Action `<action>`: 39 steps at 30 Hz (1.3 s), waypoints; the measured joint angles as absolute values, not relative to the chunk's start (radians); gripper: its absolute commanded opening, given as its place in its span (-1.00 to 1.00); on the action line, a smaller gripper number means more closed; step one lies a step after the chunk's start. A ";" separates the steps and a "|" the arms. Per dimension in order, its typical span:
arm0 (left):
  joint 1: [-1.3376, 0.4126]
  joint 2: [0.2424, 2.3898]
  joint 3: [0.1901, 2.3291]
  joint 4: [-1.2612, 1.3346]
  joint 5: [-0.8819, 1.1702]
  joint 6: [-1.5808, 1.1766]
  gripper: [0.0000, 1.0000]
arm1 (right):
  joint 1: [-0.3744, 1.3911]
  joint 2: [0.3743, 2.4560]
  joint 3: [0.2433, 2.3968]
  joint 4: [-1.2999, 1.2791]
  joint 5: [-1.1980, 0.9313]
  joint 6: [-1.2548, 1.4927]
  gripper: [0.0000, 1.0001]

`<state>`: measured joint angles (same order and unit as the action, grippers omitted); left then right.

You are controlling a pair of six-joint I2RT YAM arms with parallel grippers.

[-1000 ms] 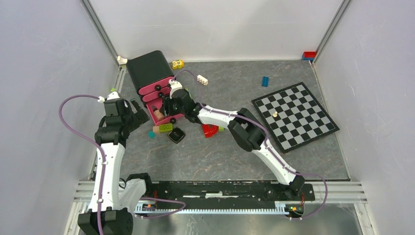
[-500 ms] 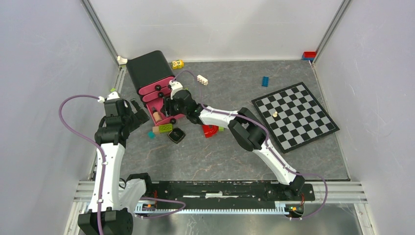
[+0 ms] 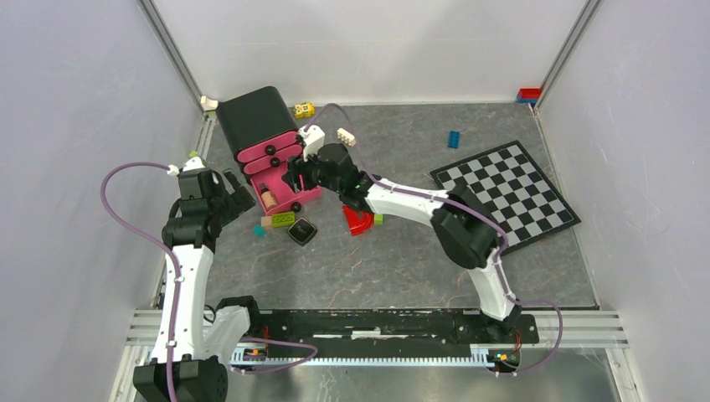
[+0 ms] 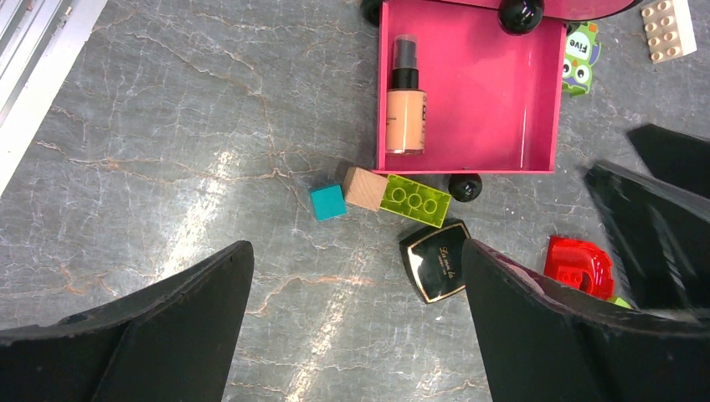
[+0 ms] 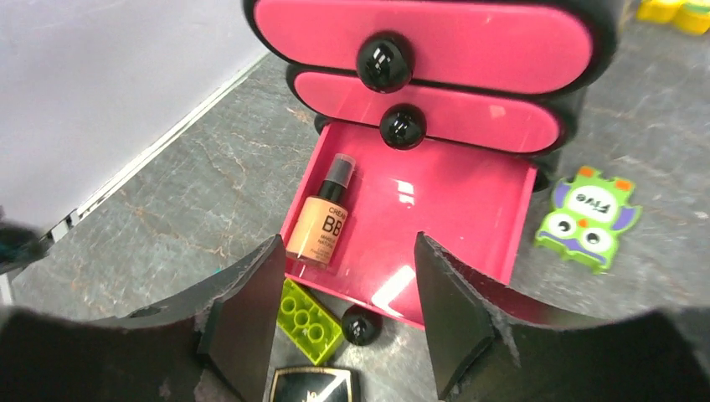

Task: Organize the makeup
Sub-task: Pick up the makeup from the center of the board.

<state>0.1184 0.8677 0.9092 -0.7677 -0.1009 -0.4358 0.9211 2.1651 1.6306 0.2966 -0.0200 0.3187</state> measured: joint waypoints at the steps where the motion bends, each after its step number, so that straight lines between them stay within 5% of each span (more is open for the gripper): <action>1: 0.118 0.868 0.909 -0.768 -0.101 -0.436 1.00 | 0.921 2.131 1.605 0.296 -0.019 0.308 0.38; 8: 0.118 0.868 0.909 -0.768 -0.101 -0.436 1.00 | 0.922 1.974 1.449 0.228 0.003 0.254 0.96; 20: 0.118 0.870 0.909 -0.768 -0.101 -0.436 1.00 | 1.005 1.954 1.305 0.065 0.074 0.266 0.96; 39: 0.118 0.871 0.909 -0.768 -0.101 -0.436 1.00 | 1.080 2.127 1.424 0.041 0.091 0.305 0.96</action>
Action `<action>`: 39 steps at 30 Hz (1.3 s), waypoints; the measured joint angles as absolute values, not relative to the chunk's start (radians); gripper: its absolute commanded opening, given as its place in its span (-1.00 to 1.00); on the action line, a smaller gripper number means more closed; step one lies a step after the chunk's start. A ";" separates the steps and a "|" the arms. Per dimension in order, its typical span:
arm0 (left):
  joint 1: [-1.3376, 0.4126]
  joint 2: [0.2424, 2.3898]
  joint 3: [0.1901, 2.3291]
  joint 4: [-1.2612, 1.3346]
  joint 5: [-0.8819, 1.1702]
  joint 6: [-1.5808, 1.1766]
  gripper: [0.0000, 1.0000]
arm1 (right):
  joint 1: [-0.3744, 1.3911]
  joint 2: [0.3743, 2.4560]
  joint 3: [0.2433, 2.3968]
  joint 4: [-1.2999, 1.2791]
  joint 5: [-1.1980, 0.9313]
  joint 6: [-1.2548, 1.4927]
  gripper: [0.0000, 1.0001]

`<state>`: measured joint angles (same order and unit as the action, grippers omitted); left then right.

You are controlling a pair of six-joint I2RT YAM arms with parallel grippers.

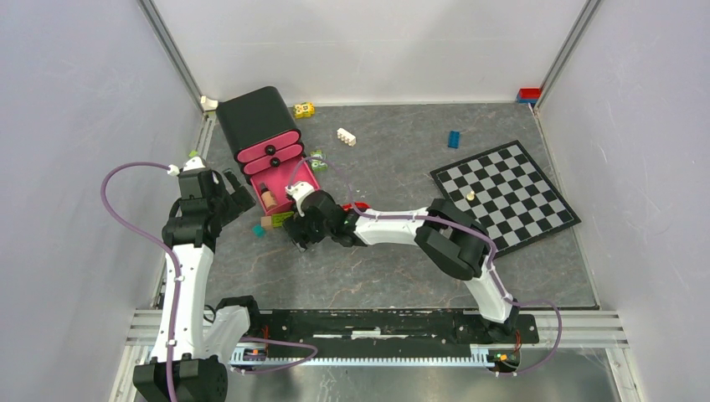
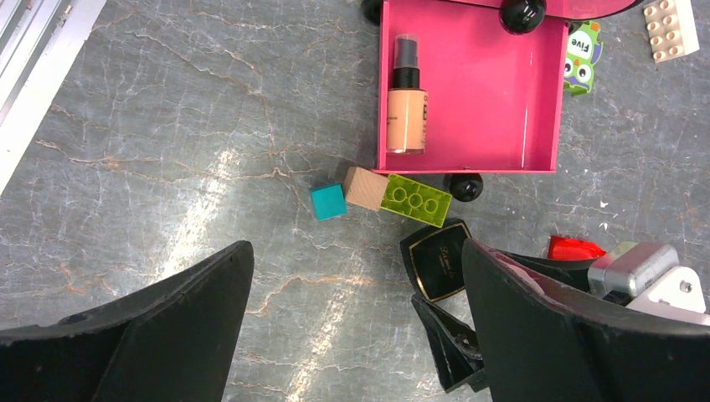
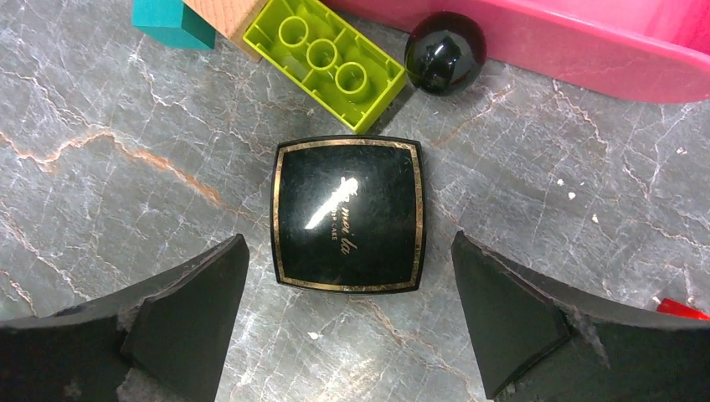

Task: Organize the makeup
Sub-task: Pick up the makeup from the center of the board.

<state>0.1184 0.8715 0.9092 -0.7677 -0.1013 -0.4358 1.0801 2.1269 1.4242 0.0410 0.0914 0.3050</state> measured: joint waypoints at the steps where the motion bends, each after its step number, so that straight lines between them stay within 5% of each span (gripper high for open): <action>1: 0.118 0.871 0.909 -0.768 -0.101 -0.436 1.00 | 1.081 2.131 1.428 0.039 0.092 0.304 0.96; 28: 0.118 0.871 0.909 -0.768 -0.101 -0.436 1.00 | 1.131 2.165 1.459 -0.011 0.223 0.217 0.73; 39: 0.118 0.871 0.909 -0.768 -0.101 -0.436 1.00 | 1.131 2.206 1.506 -0.004 0.228 0.215 0.33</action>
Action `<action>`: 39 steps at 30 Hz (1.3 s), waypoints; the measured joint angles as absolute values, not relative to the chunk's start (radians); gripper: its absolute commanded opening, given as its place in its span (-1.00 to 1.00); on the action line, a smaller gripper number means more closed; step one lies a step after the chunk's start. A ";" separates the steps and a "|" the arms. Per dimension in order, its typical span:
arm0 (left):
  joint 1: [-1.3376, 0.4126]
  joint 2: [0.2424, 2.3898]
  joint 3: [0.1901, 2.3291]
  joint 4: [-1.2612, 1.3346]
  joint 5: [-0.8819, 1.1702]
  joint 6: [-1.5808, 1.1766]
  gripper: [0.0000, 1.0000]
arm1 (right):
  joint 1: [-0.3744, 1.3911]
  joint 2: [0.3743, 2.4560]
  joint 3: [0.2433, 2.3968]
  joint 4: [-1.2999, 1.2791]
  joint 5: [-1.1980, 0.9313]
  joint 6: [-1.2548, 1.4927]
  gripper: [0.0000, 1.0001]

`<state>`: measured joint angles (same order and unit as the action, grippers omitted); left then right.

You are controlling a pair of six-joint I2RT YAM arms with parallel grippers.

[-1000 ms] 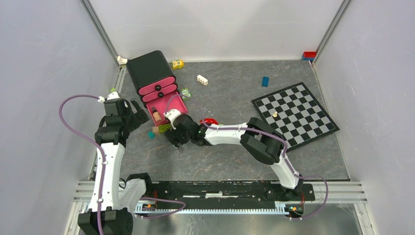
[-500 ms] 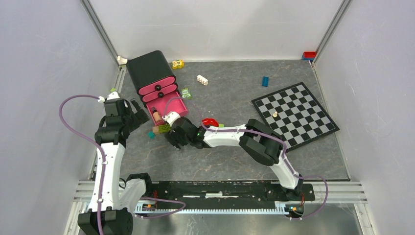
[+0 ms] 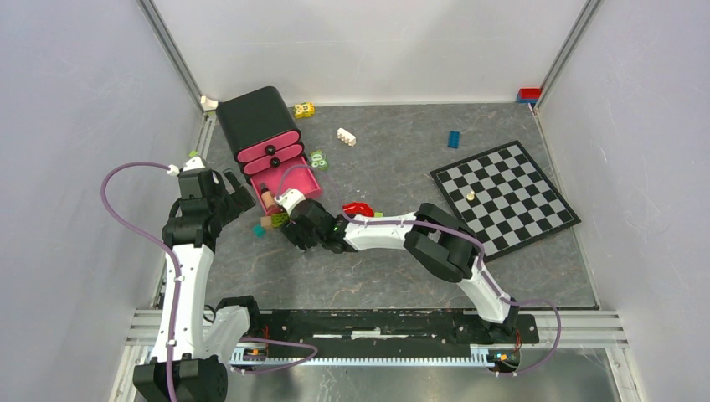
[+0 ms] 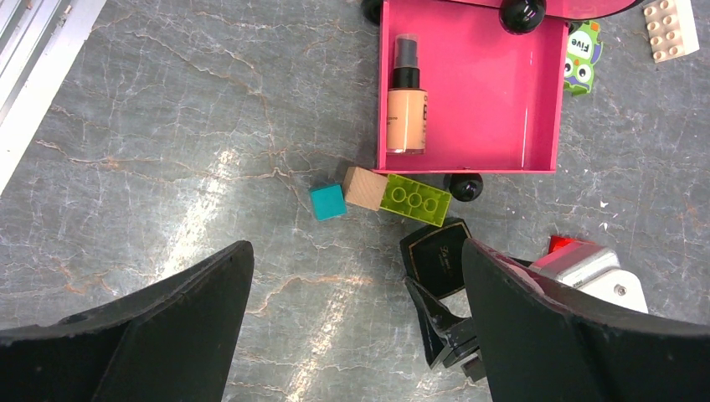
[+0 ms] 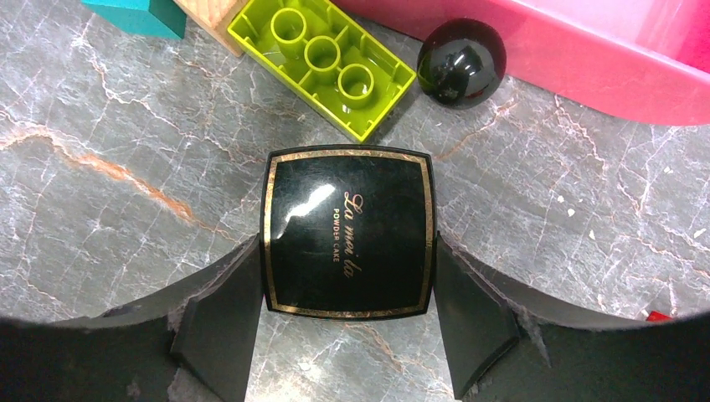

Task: Organize the makeup
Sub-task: Pick up the makeup from the center of the board, then place the makeup in the drawer.

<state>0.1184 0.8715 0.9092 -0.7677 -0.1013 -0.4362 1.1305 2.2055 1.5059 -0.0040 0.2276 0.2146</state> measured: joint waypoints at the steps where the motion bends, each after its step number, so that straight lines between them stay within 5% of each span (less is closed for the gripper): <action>1: 0.118 0.871 0.910 -0.768 -0.101 -0.436 1.00 | 1.131 2.206 1.506 -0.003 0.228 0.214 0.31; 20: 0.118 0.872 0.909 -0.768 -0.101 -0.436 1.00 | 1.119 2.107 1.460 -0.073 0.283 0.185 0.25; 39: 0.118 0.872 0.909 -0.768 -0.101 -0.436 1.00 | 1.050 2.242 1.839 -0.056 0.309 0.234 0.12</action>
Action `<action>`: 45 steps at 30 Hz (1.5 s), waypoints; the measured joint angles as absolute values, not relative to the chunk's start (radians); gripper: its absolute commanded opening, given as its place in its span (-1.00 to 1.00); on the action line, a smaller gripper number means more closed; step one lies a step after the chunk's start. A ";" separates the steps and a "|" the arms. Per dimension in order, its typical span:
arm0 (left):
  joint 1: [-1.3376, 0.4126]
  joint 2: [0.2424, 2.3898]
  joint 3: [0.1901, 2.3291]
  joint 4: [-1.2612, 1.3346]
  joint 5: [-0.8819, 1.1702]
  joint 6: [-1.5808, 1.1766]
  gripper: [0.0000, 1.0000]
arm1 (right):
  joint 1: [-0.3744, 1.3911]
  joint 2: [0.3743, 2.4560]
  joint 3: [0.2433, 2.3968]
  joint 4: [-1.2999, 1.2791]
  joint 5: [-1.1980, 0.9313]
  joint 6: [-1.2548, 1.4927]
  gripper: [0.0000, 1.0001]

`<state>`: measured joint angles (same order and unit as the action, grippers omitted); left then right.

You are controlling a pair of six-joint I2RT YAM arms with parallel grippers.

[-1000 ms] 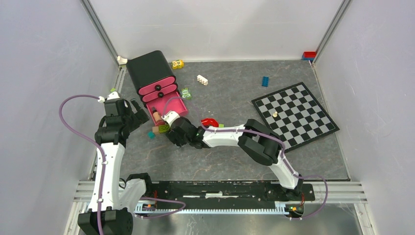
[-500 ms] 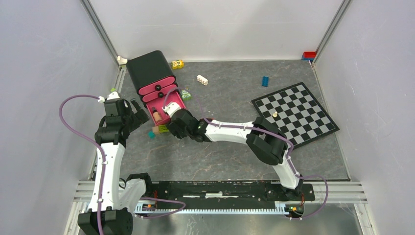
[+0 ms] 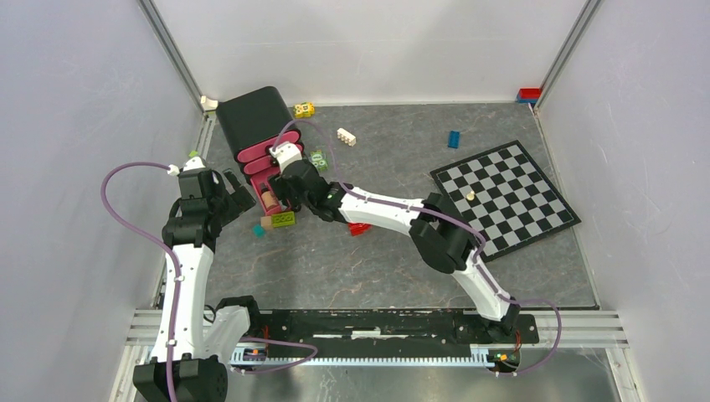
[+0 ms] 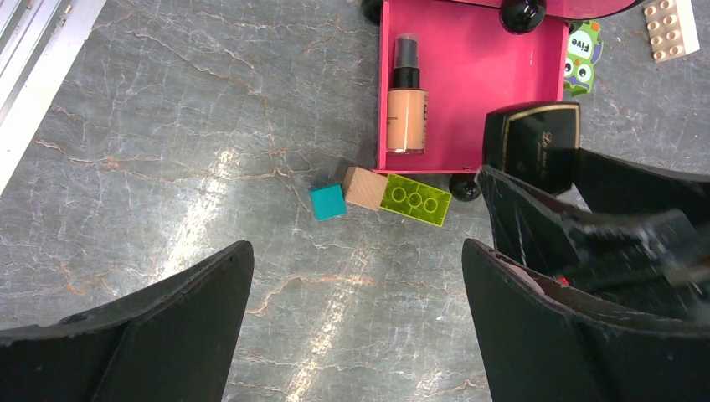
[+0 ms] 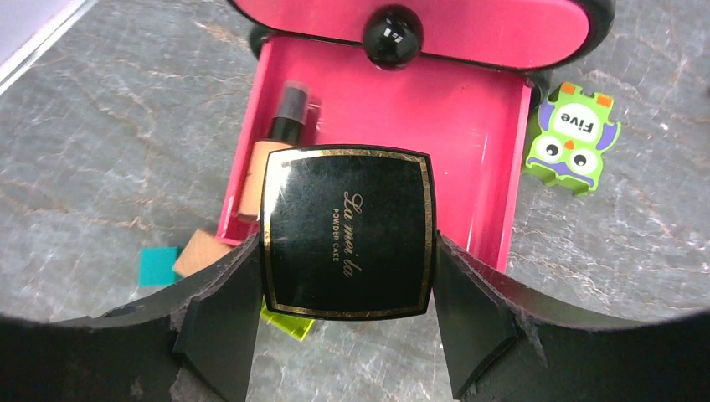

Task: Organize the makeup
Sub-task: Place the makeup in the drawer.

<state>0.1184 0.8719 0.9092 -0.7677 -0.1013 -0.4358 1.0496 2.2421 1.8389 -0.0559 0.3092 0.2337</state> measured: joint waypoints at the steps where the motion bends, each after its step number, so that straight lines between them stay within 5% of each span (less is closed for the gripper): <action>1: 0.118 0.872 0.909 -0.768 -0.101 -0.436 1.00 | 1.044 2.258 1.843 -0.049 0.311 0.246 0.11; 29: 0.118 0.872 0.909 -0.768 -0.101 -0.436 1.00 | 1.015 2.494 1.971 0.143 0.362 0.300 0.11; 40: 0.118 0.872 0.909 -0.768 -0.099 -0.436 1.00 | 1.011 2.531 1.975 0.181 0.318 0.315 0.62; 45: 0.118 0.872 0.909 -0.768 -0.099 -0.436 1.00 | 1.006 2.531 1.975 0.210 0.296 0.329 0.70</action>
